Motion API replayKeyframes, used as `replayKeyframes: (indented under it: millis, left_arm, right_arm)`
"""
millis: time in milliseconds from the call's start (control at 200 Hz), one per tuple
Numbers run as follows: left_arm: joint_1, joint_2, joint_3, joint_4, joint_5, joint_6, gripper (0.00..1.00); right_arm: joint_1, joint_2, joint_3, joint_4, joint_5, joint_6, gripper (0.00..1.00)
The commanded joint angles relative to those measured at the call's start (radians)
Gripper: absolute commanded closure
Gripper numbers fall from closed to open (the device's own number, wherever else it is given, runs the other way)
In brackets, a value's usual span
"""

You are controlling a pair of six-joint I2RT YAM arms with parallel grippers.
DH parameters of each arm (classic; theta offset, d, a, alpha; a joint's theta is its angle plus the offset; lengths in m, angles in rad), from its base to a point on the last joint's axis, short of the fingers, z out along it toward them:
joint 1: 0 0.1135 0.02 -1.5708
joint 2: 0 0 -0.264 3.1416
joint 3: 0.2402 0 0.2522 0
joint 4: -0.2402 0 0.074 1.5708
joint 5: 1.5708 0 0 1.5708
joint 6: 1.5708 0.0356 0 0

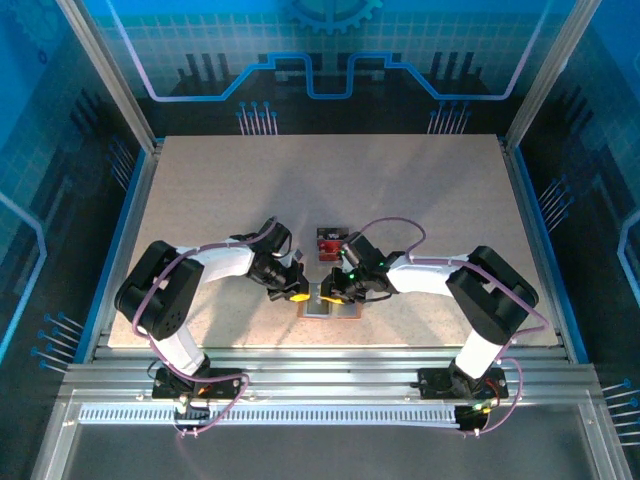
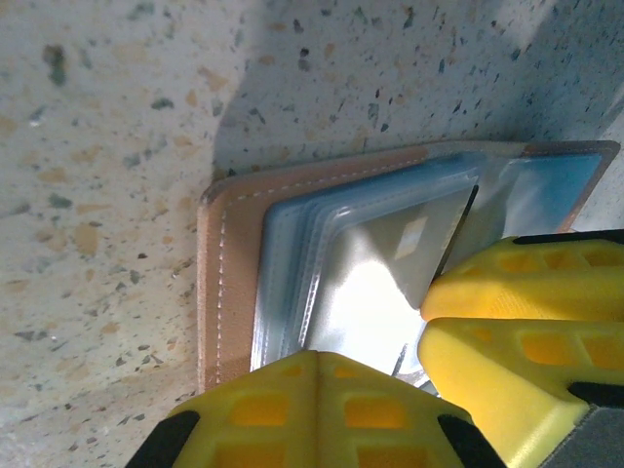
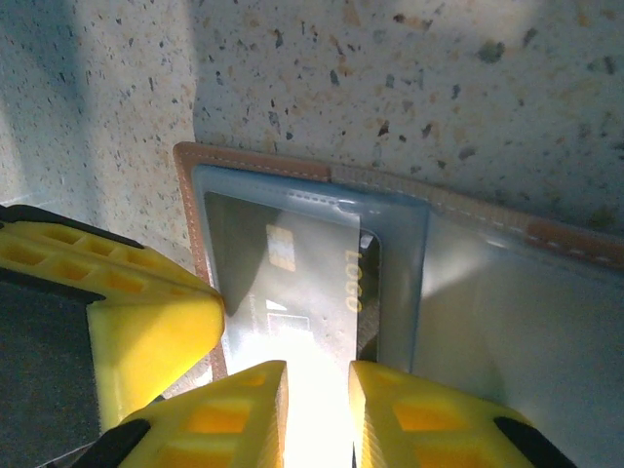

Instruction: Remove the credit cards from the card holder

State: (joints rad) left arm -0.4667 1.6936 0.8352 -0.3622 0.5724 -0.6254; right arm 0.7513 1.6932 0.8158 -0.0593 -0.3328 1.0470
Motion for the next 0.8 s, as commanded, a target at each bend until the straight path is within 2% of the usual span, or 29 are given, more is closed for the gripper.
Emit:
replayKeyframes:
  millis: [0,530,795]
  left_arm:
    - [0.002,0.020,-0.001,-0.028,-0.003,0.018,0.96]
    - [0.002,0.026,-0.023,-0.024,-0.011,0.017,0.96]
    - [0.002,-0.011,-0.010,-0.010,0.010,-0.004,0.96]
  right_arm:
    - [-0.014,0.008,-0.012,-0.045,0.023,-0.010,0.76]
    - [-0.022,-0.043,-0.009,-0.129,0.071,-0.044,0.76]
    - [-0.029,-0.089,-0.020,-0.076,0.040,-0.042,0.74]
